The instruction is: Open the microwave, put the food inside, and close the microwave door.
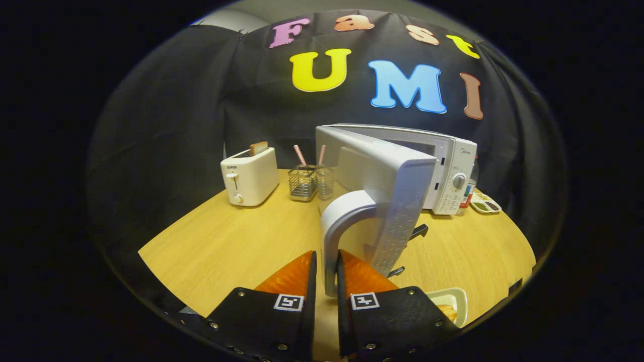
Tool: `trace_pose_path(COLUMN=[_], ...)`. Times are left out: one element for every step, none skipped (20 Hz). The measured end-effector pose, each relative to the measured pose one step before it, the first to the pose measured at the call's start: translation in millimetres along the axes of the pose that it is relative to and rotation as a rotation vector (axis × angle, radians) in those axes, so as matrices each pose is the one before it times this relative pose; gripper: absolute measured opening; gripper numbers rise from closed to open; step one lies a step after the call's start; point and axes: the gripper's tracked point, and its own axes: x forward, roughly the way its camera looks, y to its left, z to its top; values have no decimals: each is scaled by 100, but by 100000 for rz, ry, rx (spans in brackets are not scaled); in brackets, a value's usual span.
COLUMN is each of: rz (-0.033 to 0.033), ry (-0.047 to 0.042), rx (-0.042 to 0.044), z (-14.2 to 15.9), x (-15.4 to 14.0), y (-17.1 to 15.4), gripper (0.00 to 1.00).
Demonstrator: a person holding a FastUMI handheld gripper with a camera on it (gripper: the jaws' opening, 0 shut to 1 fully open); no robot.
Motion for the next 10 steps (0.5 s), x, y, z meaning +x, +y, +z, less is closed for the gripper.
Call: trace_pose_path(rz=[-296, -286, -351, -446, -325, -92, 592, 2223, 1905, 3090], ry=[69, 53, 361, 799, 570, 586, 499, 328, -251, -567], rx=[-2149, -1418, -636, -473, 20, 244, 609, 830, -89, -748], z=[-48, 69, -80, 5, -22, -74, -117, -12, 47, 132], x=[-183, 3, 86, -37, -68, -121, -265, -300, -190, -247], y=[688, 520, 402, 408, 418, 359, 463, 894, 803, 926], gripper=[20, 20, 20, 20, 20, 20, 20, 20, 23, 25])
